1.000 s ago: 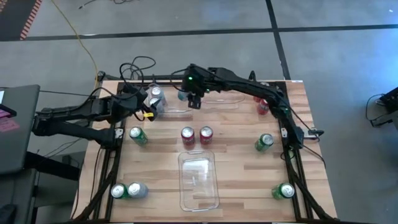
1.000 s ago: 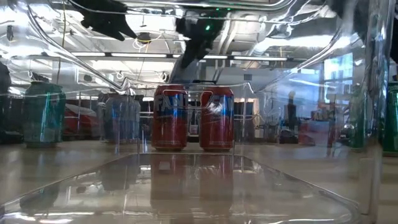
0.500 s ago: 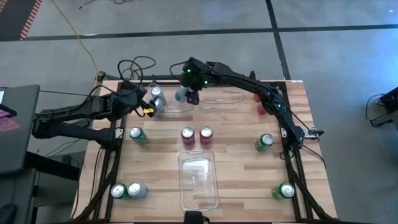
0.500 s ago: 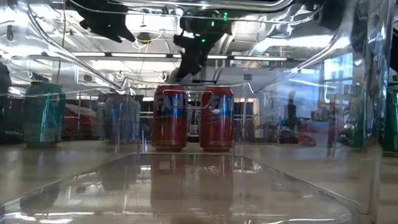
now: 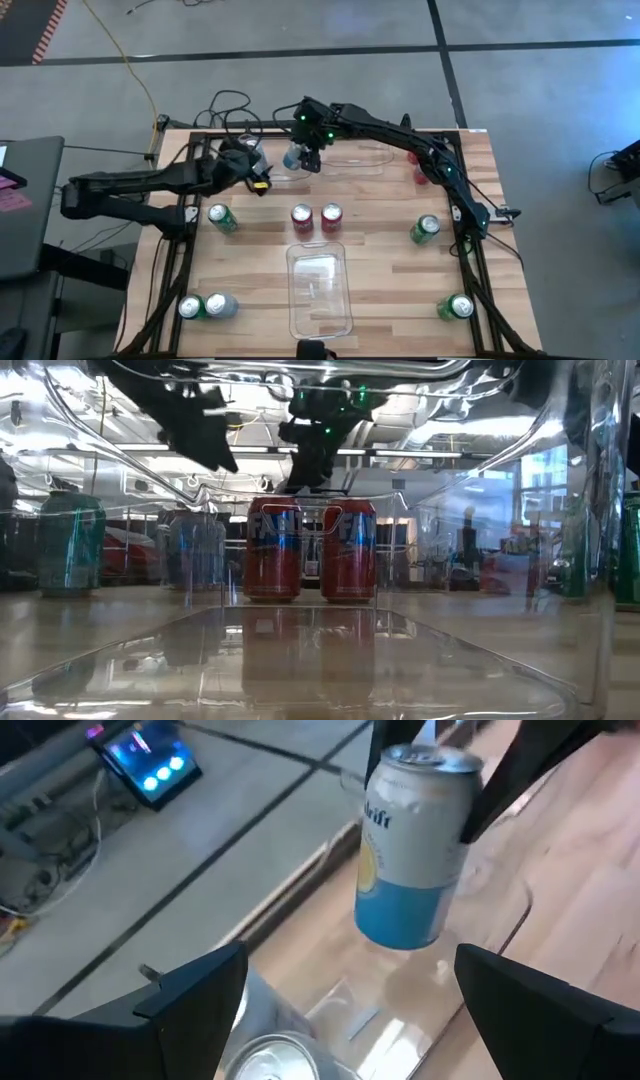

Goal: Sort soda cans
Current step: Put the right white and blue soda can into the top left transparent bin

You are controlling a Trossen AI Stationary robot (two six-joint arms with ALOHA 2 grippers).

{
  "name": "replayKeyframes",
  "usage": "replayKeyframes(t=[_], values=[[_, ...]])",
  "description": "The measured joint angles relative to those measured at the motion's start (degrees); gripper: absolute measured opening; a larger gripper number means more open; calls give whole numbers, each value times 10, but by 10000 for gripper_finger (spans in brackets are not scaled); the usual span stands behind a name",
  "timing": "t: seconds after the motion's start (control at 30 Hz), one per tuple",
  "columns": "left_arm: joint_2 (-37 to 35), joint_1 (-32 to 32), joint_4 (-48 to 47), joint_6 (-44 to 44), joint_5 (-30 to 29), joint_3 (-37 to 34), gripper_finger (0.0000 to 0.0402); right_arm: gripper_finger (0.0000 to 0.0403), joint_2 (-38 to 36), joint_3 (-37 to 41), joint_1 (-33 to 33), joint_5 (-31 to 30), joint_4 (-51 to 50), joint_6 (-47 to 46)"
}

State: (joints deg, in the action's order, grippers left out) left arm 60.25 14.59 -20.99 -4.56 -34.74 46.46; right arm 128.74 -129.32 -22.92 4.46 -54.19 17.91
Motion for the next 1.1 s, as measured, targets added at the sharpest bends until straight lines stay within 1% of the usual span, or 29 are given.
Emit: replayKeyframes(t=[0.17, 0.23, 0.5, 0.6, 0.77, 0.87, 0.97, 1.1], values=[[26, 13, 11, -5, 1, 0, 350, 286, 18, 0, -2, 15, 7, 3], [28, 13, 11, -6, 1, 0, 350, 286, 36, 1, -1, 16, -4, 5], [24, 15, 12, -1, 2, 0, 350, 289, 65, 1, 0, 20, -10, 17], [25, 17, 10, 0, 2, 0, 350, 307, 67, 0, -1, 23, -5, 18], [24, 20, 10, 4, 4, 0, 350, 356, 72, 0, 0, 23, 5, 20], [24, 20, 11, 9, 4, 0, 350, 377, 73, 0, 0, 23, 6, 21], [24, 20, 11, 11, 4, 0, 350, 387, 74, 1, 0, 23, 10, 22], [24, 21, 10, 11, 4, 0, 350, 389, 74, 1, 2, 23, 10, 30]])
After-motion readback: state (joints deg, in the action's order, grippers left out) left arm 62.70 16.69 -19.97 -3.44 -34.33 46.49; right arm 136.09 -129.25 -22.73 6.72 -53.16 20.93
